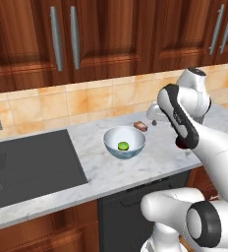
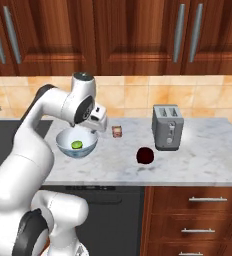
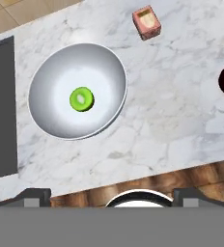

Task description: Move the mug from next to the sink to the open cabinet. Then, move the bowl with the kiwi to the fridge to clear the area for faucet cleaning.

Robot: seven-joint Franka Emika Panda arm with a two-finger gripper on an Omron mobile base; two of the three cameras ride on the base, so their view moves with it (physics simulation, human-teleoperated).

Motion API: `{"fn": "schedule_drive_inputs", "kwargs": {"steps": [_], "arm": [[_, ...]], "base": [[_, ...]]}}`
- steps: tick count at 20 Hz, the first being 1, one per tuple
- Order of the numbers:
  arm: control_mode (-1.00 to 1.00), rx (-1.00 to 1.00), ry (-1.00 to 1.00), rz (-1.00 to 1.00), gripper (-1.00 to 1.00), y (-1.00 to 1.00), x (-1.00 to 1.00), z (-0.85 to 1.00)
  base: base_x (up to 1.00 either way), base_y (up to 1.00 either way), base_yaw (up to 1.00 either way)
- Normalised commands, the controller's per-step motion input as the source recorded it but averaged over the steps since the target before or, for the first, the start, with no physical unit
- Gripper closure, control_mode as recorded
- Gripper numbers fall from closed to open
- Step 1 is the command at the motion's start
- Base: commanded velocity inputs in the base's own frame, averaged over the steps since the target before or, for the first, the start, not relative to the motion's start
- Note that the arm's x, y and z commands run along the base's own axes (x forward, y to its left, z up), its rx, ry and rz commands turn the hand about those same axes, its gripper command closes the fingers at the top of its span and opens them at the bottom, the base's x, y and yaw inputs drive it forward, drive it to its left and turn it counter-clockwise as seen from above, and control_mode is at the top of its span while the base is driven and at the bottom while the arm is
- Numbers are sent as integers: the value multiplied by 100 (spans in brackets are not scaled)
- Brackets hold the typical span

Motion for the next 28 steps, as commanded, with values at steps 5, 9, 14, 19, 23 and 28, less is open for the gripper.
{"fn": "schedule_drive_inputs", "kwargs": {"steps": [5,9,14,19,23,28], "arm": [[-100,14,0,-3,-100,0,44,-62],[-100,0,0,0,-100,3,37,-56],[-100,0,0,-1,-100,18,43,-46],[-100,0,0,0,-100,10,31,-48],[-100,0,0,0,-100,1,19,-57],[-100,0,0,0,-100,2,25,-43]], "base": [[0,0,0],[0,0,0],[0,0,0],[0,0,0],[0,0,0],[0,0,0]]}}
